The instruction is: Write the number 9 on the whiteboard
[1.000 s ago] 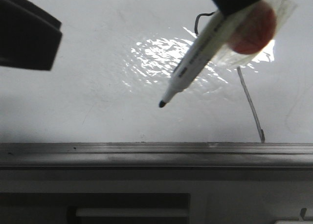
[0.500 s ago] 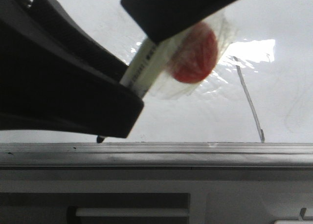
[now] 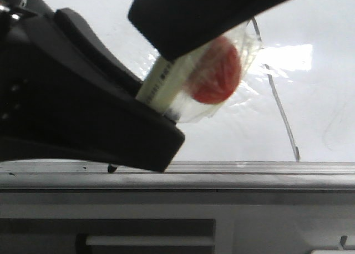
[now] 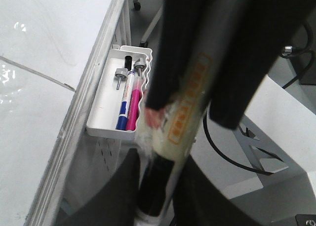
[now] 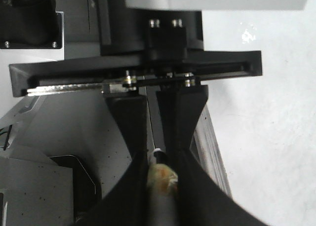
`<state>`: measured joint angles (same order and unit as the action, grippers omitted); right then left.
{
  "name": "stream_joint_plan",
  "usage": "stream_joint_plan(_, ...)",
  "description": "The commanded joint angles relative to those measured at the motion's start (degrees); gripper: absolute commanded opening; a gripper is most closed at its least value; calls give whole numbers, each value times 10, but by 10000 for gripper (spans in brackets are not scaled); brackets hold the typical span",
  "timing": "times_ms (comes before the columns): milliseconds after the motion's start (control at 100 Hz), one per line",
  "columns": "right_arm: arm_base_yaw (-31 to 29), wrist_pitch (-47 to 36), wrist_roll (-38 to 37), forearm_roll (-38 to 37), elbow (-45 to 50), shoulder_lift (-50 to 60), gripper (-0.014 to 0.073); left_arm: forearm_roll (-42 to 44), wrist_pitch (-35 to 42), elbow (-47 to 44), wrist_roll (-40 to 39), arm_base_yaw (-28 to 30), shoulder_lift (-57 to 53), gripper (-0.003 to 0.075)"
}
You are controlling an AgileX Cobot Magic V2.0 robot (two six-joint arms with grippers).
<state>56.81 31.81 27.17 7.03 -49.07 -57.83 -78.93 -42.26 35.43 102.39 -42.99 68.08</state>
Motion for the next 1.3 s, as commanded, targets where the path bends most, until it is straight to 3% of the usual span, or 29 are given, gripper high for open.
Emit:
stream_joint_plan(0,3,-37,4,5,-21,7,-40,-53,11,20,-30,-1,-6,-20)
stream_joint_plan(150,3,-46,4,4,-21,8,16,-53,15,18,-31,-1,-6,-20)
stream_joint_plan(350,-18,-72,3,2,-21,39,415,-52,22,6,-35,0,-6,-20)
stream_joint_plan(440,-42,-86,3,1,-21,70,496,-48,22,6,-59,1,-6,-20)
stream_joint_plan(550,-75,-98,3,1,-21,118,445,-51,34,6,-78,1,-6,-20)
stream_joint_plan(600,-90,-102,2,1,-21,139,362,-56,49,6,-93,1,-6,-21)
stream_joint_plan(750,-135,-93,2,1,-21,187,-64,-80,142,6,-144,0,-6,-21)
stream_joint_plan(880,-166,-61,-1,1,-21,200,-61,-126,290,8,-218,-1,-6,-21)
stream_joint_plan(980,-184,-37,-2,1,-21,200,-61,-151,340,23,-221,-6,-6,-21)
stream_joint_plan(1050,-191,-33,-3,1,-20,200,-61,-165,379,34,-222,-24,-6,-21)
stream_joint_plan(1220,-194,-37,-17,1,-20,200,-61,-190,583,60,-222,-100,-5,-21)
stream_joint_plan(1290,-194,-37,-19,1,-20,200,-61,-196,613,63,-222,-117,-5,-21)
